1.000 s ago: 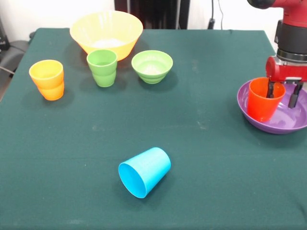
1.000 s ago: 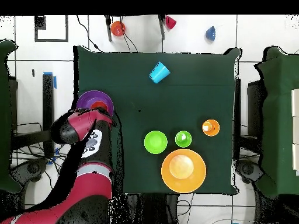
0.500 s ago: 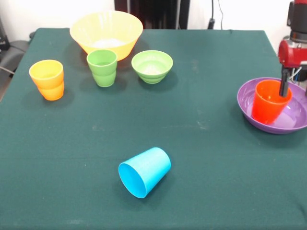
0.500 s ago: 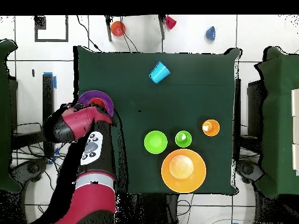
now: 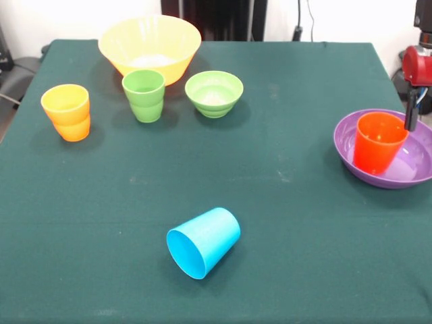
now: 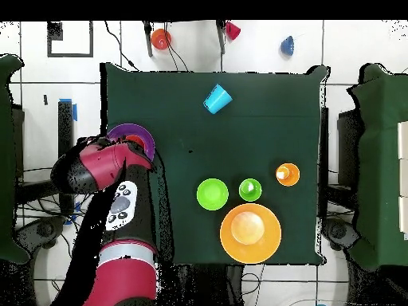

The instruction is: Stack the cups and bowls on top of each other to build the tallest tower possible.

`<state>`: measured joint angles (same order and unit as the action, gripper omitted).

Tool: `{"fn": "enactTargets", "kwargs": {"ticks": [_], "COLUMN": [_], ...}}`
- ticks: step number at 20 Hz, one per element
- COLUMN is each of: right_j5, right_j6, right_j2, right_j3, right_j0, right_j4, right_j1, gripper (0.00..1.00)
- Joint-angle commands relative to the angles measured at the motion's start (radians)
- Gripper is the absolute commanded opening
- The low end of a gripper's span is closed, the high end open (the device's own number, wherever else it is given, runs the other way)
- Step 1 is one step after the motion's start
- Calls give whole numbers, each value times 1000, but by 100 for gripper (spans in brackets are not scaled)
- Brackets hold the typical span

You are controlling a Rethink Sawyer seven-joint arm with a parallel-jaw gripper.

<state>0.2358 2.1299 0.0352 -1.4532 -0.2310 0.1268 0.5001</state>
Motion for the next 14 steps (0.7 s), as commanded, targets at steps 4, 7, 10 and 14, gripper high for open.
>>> {"fn": "enactTargets", "kwargs": {"ticks": [4,7,10,14], "right_j5": [125,141,143,114], "right_j6": [44,37,38,46], "right_j2": [-44,-37,-35,-46], "right_j3": [18,37,29,18], "right_j0": [-23,-30,-28,-22], "right_j4": [6,7,6,3], "right_j1": [-51,-56,-53,-51], "gripper": [100,100,100,100]}}
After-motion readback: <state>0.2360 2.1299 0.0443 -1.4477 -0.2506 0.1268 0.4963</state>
